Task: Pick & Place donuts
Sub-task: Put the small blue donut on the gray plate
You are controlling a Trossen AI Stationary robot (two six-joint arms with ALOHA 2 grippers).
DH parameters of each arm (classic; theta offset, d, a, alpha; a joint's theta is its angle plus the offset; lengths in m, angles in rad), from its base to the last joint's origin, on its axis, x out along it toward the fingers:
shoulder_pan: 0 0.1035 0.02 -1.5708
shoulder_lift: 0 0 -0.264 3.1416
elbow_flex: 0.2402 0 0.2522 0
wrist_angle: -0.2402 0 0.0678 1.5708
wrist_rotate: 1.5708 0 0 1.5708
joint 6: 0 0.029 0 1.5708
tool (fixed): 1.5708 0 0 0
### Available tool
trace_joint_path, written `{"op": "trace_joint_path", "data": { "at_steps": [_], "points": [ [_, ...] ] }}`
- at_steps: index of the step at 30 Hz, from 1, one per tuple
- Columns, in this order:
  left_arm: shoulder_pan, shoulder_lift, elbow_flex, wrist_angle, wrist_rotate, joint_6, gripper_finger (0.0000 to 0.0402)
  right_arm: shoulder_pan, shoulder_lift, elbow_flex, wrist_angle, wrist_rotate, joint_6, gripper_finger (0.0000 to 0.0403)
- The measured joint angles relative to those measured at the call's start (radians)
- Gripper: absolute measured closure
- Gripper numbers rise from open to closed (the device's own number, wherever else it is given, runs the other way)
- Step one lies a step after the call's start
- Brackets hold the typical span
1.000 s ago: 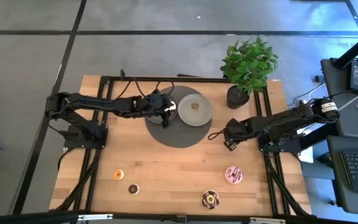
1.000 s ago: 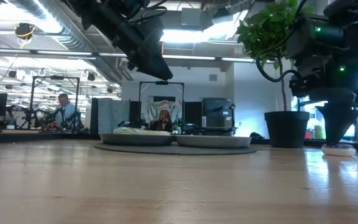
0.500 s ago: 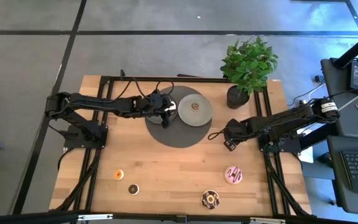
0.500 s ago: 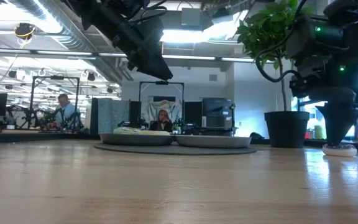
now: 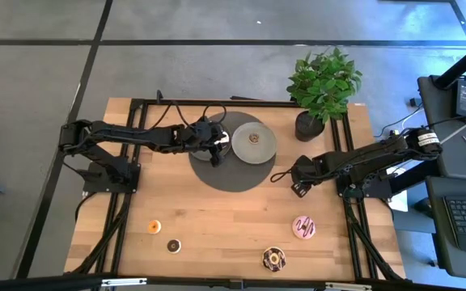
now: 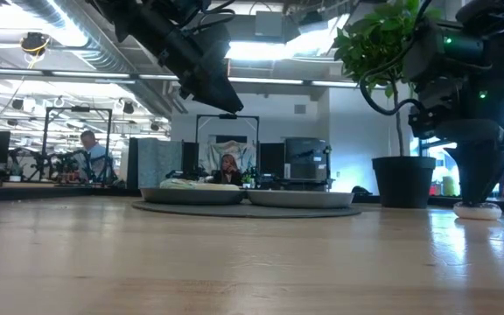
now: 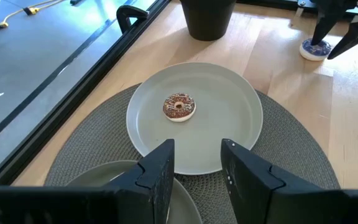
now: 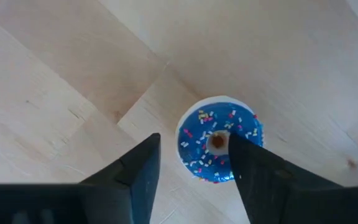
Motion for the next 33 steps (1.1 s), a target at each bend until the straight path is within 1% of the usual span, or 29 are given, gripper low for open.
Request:
{"op": "trace_joint_path", "data": {
  "at_steps": [5, 14, 17, 21, 28, 30, 33],
  "points": [
    [0.0, 0.0, 0.0, 0.0, 0.0, 0.001, 0.0274, 0.0, 0.0, 0.0, 0.0, -0.01, -0.001, 0.0216],
    [0.0, 0.0, 0.0, 0.0, 0.0, 0.001, 0.0274, 0.0, 0.0, 0.0, 0.0, -0.012, -0.004, 0.0281],
    [0.0, 0.0, 0.0, 0.0, 0.0, 0.001, 0.0274, 0.0, 0.005, -0.001, 0.001, -0.012, -0.005, 0.0297],
    [0.0, 0.0, 0.0, 0.0, 0.0, 0.001, 0.0274, 0.0, 0.01, -0.025, 0.035, -0.012, -0.015, 0.0307],
    [0.0, 0.0, 0.0, 0.0, 0.0, 0.001, 0.0274, 0.0, 0.01, -0.028, 0.044, -0.012, -0.043, 0.0312],
    [0.0, 0.0, 0.0, 0.0, 0.0, 0.001, 0.0274, 0.0, 0.01, -0.028, 0.044, -0.012, -0.053, 0.0322],
    [0.0, 0.0, 0.0, 0.0, 0.0, 0.001, 0.0274, 0.0, 0.01, -0.029, 0.044, -0.012, -0.058, 0.0348]
  ]
}}
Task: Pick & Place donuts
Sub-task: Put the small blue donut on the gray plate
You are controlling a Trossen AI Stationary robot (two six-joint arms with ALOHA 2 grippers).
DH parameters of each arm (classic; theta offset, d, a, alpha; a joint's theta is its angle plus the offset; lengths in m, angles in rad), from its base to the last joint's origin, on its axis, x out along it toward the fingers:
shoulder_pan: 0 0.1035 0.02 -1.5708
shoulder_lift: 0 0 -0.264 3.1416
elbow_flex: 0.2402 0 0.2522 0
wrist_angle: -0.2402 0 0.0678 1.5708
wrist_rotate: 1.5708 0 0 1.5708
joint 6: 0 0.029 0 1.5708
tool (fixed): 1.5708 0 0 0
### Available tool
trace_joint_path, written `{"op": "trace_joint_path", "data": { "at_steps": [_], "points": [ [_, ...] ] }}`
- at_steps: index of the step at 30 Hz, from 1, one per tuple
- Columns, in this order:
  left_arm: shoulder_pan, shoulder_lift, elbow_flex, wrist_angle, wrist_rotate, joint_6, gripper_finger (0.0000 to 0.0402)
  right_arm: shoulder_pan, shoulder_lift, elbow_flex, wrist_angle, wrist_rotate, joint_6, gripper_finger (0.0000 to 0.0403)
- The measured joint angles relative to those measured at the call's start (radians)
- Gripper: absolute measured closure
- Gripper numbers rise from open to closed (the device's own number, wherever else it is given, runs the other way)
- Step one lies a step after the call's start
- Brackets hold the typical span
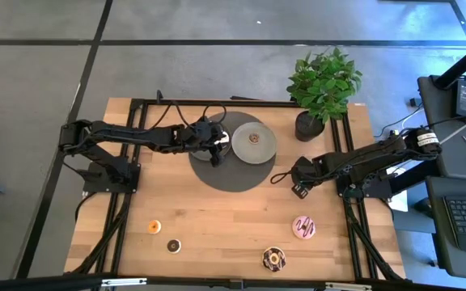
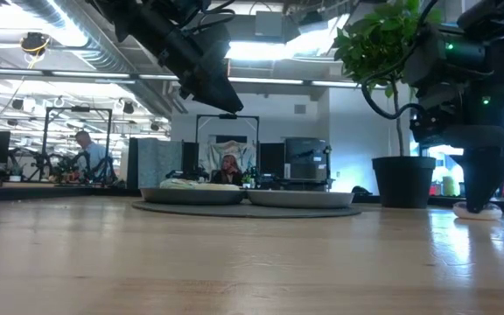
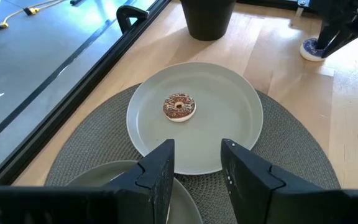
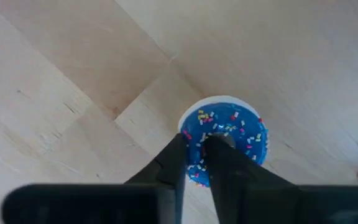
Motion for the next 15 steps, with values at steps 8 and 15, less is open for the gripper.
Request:
{"op": "trace_joint_path", "data": {
  "at_steps": [8, 15],
  "points": [
    [0.0, 0.0, 0.0, 0.006, 0.0, 0.0, 0.0274, -0.017, 0.0, 0.083, -0.007, 0.063, -0.104, 0.0389],
    [0.0, 0.0, 0.0, 0.006, 0.0, 0.0, 0.0274, -0.133, 0.0, 0.246, 0.065, 0.147, -0.369, 0.0397]
  ]
}}
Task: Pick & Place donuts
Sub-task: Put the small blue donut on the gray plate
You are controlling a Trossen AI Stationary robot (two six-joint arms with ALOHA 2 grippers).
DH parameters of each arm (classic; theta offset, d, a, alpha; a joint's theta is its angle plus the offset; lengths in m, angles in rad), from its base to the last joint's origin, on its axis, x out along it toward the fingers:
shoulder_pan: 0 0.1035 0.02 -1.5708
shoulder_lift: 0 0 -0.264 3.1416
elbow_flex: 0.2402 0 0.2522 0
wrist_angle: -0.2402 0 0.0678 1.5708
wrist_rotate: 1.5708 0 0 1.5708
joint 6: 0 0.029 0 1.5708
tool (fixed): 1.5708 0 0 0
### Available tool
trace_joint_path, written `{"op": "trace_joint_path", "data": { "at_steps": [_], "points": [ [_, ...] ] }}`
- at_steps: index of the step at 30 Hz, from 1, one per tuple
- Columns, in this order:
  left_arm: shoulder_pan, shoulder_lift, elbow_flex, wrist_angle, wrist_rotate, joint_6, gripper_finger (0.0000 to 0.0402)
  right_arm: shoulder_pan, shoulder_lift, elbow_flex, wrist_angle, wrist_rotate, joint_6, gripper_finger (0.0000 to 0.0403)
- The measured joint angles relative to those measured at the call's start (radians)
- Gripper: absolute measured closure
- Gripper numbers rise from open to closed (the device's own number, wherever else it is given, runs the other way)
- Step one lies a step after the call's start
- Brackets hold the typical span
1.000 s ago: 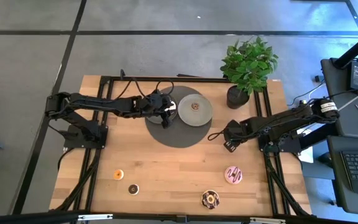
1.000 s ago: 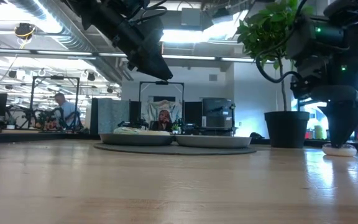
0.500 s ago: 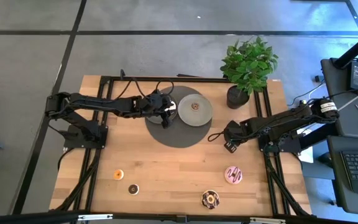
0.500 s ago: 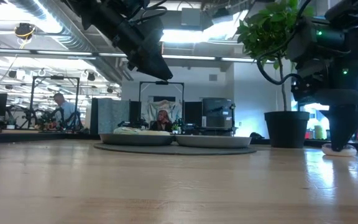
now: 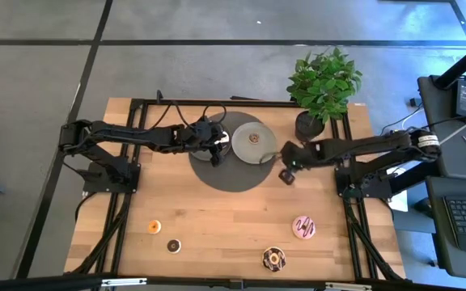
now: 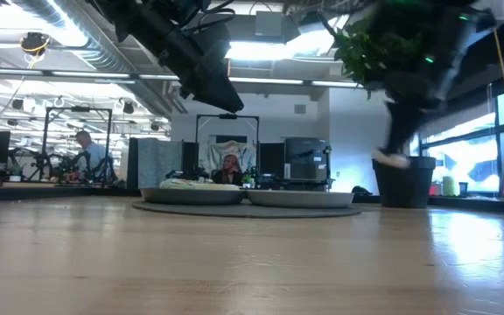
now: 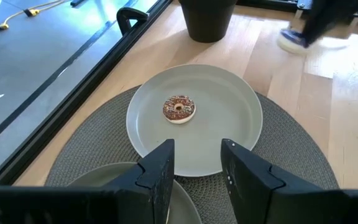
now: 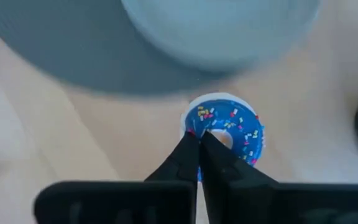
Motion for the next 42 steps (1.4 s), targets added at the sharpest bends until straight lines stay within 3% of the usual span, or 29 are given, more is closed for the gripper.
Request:
{"op": "trace_joint_path", "data": {
  "at_steps": [8, 17, 30, 42],
  "points": [
    [0.0, 0.0, 0.0, 0.0, 0.0, 0.0, 0.0274, -0.161, 0.033, 0.079, 0.142, -0.028, -0.234, 0.0396],
    [0.0, 0.0, 0.0, 0.0, 0.0, 0.0, 0.0274, -0.261, 0.228, 0.084, 0.28, -0.166, -0.333, 0.0396],
    [0.0, 0.0, 0.0, 0.0, 0.0, 0.0, 0.0274, -0.301, 0.442, 0.192, 0.296, -0.219, -0.365, 0.0396],
    [0.0, 0.0, 0.0, -0.001, 0.0, 0.0, 0.0274, -0.3, 0.476, 0.211, 0.29, -0.199, -0.378, 0.0386]
  ]
}}
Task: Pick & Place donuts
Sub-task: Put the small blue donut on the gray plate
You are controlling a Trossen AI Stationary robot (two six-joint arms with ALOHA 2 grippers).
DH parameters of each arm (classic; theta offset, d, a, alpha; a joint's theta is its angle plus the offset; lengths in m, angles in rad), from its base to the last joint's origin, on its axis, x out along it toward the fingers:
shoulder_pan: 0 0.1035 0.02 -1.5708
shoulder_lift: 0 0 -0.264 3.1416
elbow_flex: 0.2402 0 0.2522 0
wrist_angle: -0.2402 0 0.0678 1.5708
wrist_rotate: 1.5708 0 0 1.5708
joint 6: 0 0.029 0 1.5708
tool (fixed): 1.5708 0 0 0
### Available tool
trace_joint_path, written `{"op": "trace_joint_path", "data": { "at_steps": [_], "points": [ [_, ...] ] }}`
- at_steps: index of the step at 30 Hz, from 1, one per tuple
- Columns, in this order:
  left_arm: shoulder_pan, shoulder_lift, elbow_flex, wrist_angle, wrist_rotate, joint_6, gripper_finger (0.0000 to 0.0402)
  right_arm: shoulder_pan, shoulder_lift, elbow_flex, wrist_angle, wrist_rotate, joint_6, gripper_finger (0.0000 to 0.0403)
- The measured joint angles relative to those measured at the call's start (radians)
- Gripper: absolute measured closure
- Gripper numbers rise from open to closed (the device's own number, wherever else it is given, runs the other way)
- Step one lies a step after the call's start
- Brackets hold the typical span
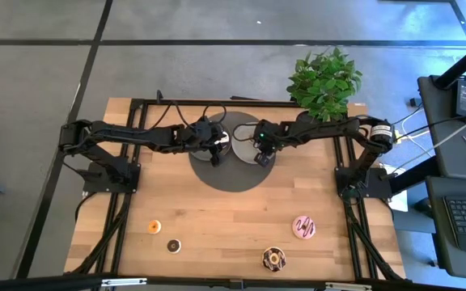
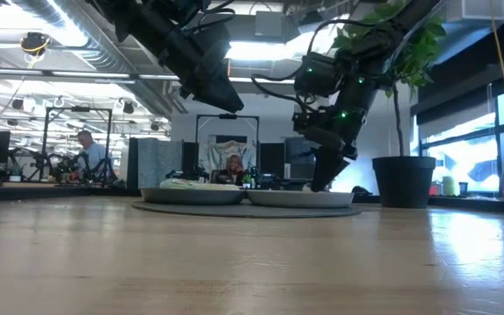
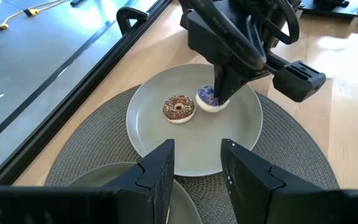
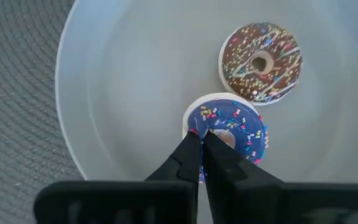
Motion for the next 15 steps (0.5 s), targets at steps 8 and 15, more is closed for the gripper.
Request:
{"op": "trace_joint_path", "data": {
  "at_steps": [8, 15],
  "points": [
    [0.0, 0.0, 0.0, 0.0, 0.0, 0.0, 0.0274, 0.0, 0.0, 0.0, 0.0, 0.015, -0.011, 0.0362],
    [0.0, 0.0, 0.0, 0.0, 0.0, 0.0, 0.0274, 0.0, 0.0, 0.0, 0.0, 0.015, -0.012, 0.033]
  ]
}}
